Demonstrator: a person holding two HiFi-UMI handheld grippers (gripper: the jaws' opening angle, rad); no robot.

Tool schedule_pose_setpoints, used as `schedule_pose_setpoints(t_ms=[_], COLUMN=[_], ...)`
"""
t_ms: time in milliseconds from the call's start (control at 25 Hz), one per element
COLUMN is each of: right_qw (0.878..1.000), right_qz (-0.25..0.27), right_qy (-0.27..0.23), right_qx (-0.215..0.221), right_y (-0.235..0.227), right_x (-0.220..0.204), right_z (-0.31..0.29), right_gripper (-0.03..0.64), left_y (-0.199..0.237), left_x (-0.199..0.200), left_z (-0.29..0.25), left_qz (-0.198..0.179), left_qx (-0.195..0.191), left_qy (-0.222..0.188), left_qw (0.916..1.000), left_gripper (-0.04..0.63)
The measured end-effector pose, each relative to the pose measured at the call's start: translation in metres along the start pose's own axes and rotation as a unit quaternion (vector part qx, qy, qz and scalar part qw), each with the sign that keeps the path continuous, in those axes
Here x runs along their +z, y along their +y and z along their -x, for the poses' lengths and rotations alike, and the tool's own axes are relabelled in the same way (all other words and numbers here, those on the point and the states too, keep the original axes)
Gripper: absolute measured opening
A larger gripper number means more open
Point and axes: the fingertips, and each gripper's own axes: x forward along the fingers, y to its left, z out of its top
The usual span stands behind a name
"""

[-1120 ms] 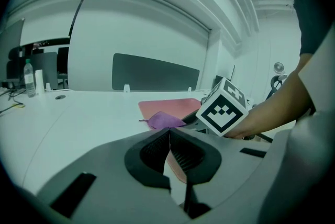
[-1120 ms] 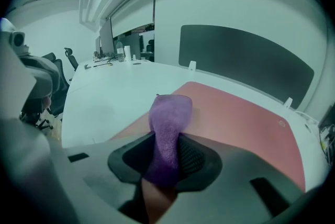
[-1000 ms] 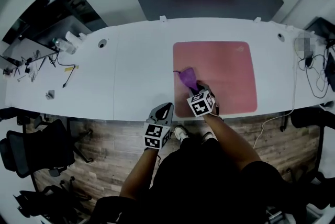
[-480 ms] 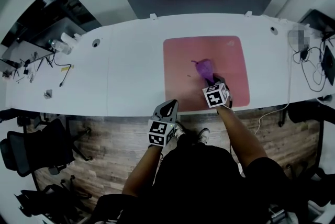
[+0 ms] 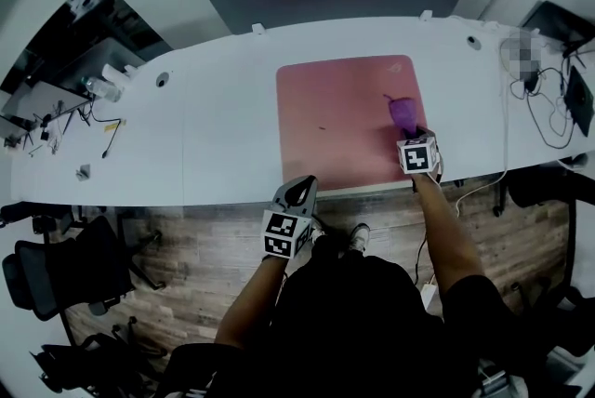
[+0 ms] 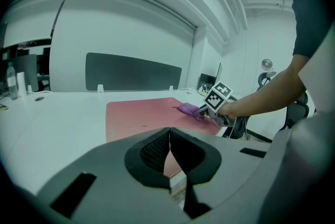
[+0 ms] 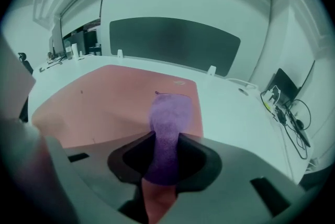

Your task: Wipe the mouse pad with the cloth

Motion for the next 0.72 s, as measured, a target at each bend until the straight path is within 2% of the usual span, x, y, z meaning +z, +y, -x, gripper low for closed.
schedule_pose_setpoints(t_ms=[200,360,480,600,720], right_qw=[0.999,0.999,0.998,0.997,0.993], right_qz=[-0.038,-0.039,-0.040,-0.050,-0.058], right_qy=[0.013,0.008,0.004,-0.050,-0.103], right_qx=[-0.034,-0.030,-0.040,-0.029,0.013], right_y=[-0.041,-0.050,-0.052,-0.033,0.010], right_x=[-0.025,-0.028,-0.024,-0.001,0.023], right_z=[0.002,0.004,0.010,0.029,0.058], right_gripper=[0.126,0.127,0.127,0.126,0.126], left_y=[-0.007,-0.007,0.003,0.023,0.039], left_x=[0.006,0.007,0.007,0.006,0.003], left_z=[-0.001,0.001,0.007,0.015,0.020], left_qz=[-0.006,-0.008,0.014,0.037,0.036], left_qx=[0.001,0.007,0.022,0.043,0.061], left_qy=[-0.007,-0.011,-0.018,-0.025,-0.024], left_qw=[1.0000,0.9999,0.9995,0.9981,0.9972], left_gripper=[0.021,0.021,0.021,0.021,0.021])
